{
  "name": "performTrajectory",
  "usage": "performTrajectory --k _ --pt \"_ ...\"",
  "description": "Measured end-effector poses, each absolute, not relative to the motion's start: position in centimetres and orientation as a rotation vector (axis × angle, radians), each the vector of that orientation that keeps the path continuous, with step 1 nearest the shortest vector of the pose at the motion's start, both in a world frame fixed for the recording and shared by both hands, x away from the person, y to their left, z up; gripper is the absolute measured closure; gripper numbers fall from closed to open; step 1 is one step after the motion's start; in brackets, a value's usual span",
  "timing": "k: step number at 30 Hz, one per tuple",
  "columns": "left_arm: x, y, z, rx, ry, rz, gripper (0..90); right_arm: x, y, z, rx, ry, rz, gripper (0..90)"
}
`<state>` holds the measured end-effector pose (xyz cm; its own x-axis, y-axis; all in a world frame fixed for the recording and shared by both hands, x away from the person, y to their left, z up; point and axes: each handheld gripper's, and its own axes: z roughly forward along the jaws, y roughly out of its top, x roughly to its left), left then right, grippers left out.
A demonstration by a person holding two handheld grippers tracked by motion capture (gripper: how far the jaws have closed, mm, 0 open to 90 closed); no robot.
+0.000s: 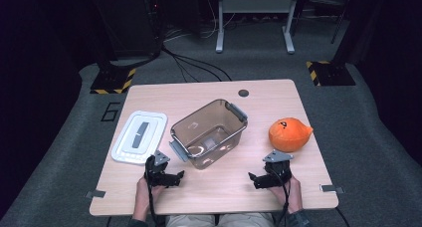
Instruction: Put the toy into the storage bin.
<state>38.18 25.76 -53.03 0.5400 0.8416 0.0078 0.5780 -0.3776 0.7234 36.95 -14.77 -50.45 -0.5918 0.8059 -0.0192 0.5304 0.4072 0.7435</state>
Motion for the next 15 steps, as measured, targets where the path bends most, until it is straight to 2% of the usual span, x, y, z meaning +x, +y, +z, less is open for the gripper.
performTrajectory --k 15 --pt "38.2 25.8 -53.0 2.097 1.145 0.499 4.3 38.7 -17.7 -44.5 1.162 2.163 0.971 0.0"
